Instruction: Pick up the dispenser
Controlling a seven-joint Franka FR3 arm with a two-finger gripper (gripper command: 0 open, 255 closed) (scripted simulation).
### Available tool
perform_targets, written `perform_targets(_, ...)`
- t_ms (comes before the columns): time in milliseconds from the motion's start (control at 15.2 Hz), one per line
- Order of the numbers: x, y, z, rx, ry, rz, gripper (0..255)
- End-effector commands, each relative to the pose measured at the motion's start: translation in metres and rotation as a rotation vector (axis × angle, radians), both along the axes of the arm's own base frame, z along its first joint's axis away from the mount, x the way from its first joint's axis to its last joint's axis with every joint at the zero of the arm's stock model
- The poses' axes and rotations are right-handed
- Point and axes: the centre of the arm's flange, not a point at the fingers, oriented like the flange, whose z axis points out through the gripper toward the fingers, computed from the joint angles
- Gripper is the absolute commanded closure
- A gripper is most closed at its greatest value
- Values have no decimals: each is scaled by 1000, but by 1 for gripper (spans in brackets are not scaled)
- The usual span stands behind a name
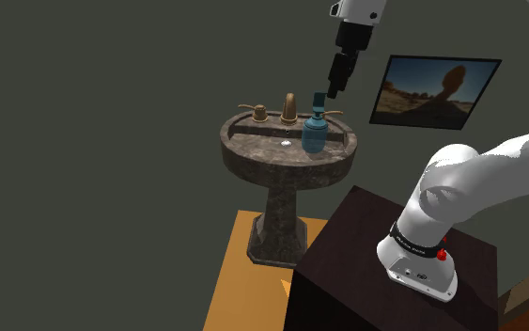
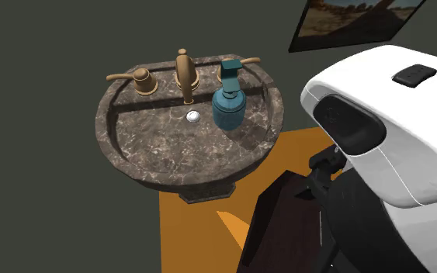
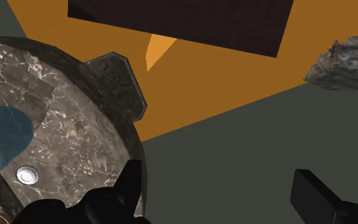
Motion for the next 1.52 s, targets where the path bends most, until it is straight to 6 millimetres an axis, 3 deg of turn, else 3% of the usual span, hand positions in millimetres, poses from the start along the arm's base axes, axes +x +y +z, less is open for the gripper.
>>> perform_targets(0,0,0,0,0,0,0,0)
perform_targets(1452,140,-245,-77,16,-33,133,0)
